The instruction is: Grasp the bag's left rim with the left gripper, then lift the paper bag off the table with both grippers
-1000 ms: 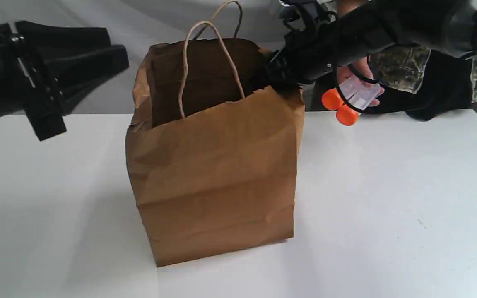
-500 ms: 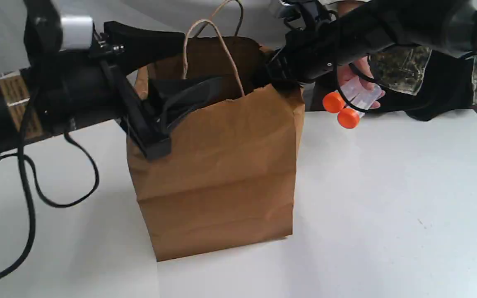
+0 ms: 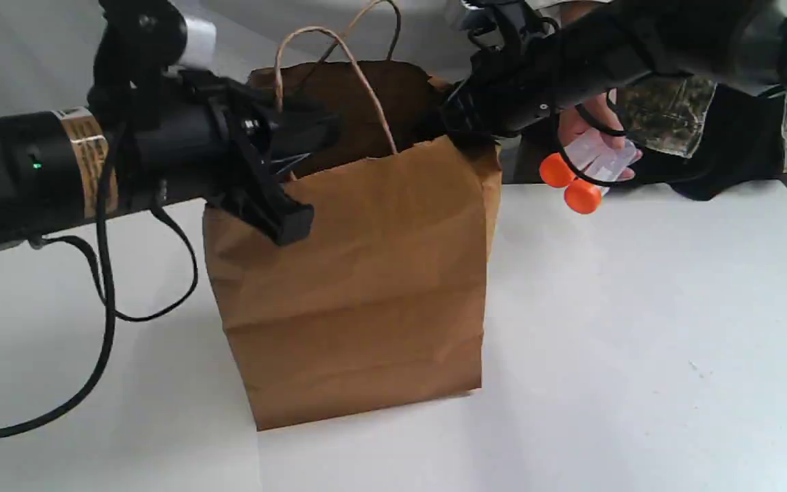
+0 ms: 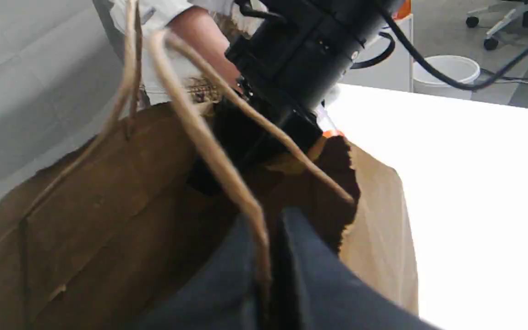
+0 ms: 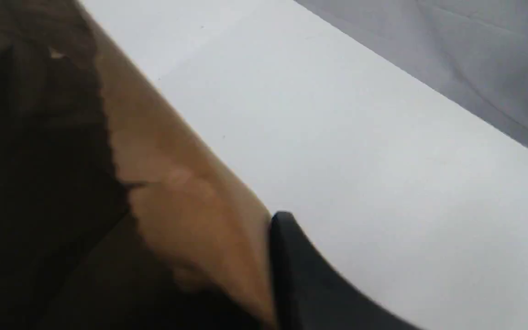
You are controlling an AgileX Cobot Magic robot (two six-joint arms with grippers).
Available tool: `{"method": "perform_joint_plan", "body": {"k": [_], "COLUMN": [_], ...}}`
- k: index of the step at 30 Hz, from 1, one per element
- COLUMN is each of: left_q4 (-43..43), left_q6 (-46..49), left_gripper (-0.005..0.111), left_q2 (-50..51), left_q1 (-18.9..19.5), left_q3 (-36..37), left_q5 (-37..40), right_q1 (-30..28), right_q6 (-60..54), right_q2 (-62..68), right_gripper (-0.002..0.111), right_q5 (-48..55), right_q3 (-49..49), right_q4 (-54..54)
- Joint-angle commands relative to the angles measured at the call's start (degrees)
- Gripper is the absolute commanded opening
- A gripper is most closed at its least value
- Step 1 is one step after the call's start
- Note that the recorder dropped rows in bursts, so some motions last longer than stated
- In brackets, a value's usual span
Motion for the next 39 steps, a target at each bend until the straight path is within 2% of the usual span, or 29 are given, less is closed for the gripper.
{"method": "perform_joint_plan", "body": {"k": [1, 4, 10, 12, 17, 22, 29, 39], "left_q4": [2.65, 9.34, 35.69, 36.41, 36.41, 36.41, 36.41, 36.41], "left_q6": [-5.44, -15.85, -45.05, -49.33, -49.58, -50.71, -48.82, -48.04], "left_gripper": [0.0, 0.0, 0.0, 0.0, 0.0, 0.0, 0.0, 0.0], "left_q2": [-1.28, -1.58, -1.58, -1.58, -0.31, 3.86, 6.4, 6.4], "left_q1": [-0.31, -0.31, -0.31, -0.31, -0.31, -1.07, -3.81, -3.96], "left_q3": [-2.32, -7.01, -19.47, -22.69, -27.18, -28.67, -28.67, -28.67], "left_q5": [0.88, 0.88, 0.69, 0.44, -0.04, -2.59, -1.75, -1.22], "right_q1": [0.16, 0.16, 0.16, 0.16, 0.16, 0.05, -0.04, -0.04], "right_q6": [1.37, 8.12, 17.76, 21.95, 29.82, 35.8, 37.66, 37.65], "right_q2": [-0.25, -0.25, -0.25, -0.25, -0.25, -0.25, -0.25, -0.25], "right_gripper": [0.0, 0.0, 0.0, 0.0, 0.0, 0.0, 0.0, 0.0], "right_q5": [0.87, 2.5, 9.05, 11.66, 18.82, 20.21, 18.12, 16.16], "right_q3": [-0.2, -0.2, -0.2, -0.2, -0.2, -0.2, -0.2, -0.2], "right_q4": [0.22, -1.04, -6.42, -9.26, -15.95, -23.55, -28.93, -30.17]}}
